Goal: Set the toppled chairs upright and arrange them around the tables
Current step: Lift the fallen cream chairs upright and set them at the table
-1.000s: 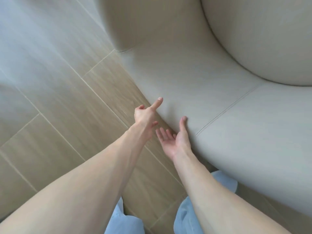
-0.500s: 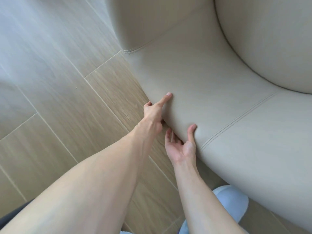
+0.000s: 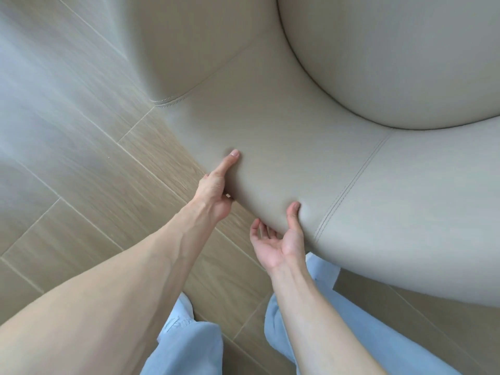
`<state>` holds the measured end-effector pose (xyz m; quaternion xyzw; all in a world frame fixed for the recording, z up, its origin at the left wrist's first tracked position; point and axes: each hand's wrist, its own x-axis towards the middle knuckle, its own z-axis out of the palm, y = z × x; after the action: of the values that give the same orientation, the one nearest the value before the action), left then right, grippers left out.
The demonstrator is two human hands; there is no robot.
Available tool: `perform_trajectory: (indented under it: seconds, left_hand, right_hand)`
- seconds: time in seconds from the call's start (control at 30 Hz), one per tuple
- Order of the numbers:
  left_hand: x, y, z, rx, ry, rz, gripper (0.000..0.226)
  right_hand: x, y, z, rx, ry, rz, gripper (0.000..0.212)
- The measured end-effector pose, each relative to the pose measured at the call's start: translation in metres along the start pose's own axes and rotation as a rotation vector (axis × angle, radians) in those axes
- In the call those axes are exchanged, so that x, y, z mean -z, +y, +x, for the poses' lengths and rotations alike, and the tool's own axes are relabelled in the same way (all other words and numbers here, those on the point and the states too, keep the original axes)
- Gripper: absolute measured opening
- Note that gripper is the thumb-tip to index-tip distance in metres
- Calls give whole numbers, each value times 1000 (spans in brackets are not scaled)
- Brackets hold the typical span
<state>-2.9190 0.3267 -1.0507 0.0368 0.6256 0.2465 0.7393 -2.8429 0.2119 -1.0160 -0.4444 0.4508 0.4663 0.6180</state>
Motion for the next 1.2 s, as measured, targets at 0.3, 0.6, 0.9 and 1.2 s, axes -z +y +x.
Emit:
perform_trajectory:
  seconds: [0.3, 0.6, 0.9, 1.2]
  left_hand:
    - [-13, 52, -186, 46, 148, 183, 50]
    - [-24, 105, -331, 97, 299, 245, 57]
    - [-98, 153, -403, 194, 279, 372, 83]
    - [-202, 201, -405, 0, 279, 512, 100]
  right_hand:
    - [-6, -1, -181, 4, 172, -46, 77]
    - [-24, 1, -327, 17, 236, -30, 70]
    - [-79, -65, -411, -37, 314, -98, 63]
    - [-152, -155, -429, 51, 365, -162, 49]
